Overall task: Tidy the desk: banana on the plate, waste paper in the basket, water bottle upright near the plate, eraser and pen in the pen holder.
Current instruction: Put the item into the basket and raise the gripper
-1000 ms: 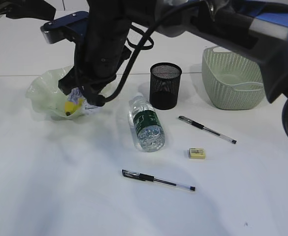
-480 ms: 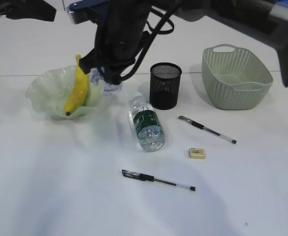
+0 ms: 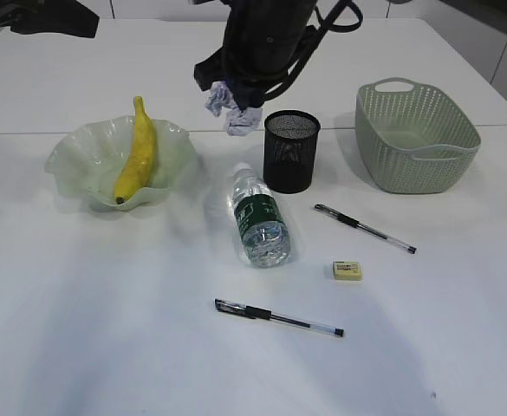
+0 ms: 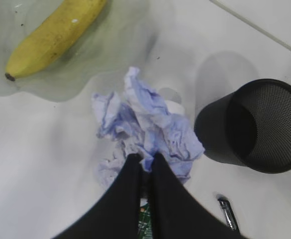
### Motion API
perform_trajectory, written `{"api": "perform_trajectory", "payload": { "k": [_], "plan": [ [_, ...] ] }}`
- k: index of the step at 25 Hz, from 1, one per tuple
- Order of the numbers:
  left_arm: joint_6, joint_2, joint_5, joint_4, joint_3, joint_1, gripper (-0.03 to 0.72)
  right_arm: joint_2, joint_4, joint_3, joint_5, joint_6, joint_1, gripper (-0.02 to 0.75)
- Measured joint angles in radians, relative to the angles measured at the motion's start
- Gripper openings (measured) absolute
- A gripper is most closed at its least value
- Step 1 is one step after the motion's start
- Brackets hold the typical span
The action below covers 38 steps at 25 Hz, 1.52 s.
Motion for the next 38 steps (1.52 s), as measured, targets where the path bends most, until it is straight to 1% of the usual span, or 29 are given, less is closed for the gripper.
{"api": "perform_trajectory", "payload": {
  "k": [10, 26, 38],
  "plan": [
    [0.0, 0.0, 0.009, 0.0, 0.0, 0.0, 0.316, -0.009, -0.002, 0.0, -0.014, 0.0, -0.109, 0.012],
    [0.0, 0.0, 0.036, 0.0, 0.0, 0.0, 0.316, -0.009, -0.002, 0.0, -0.057, 0.0, -0.179, 0.011],
    [0.0, 0.0, 0.052, 0.0, 0.0, 0.0, 0.317, -0.009, 0.0, 0.0, -0.08, 0.01, -0.282, 0.011]
  ]
}}
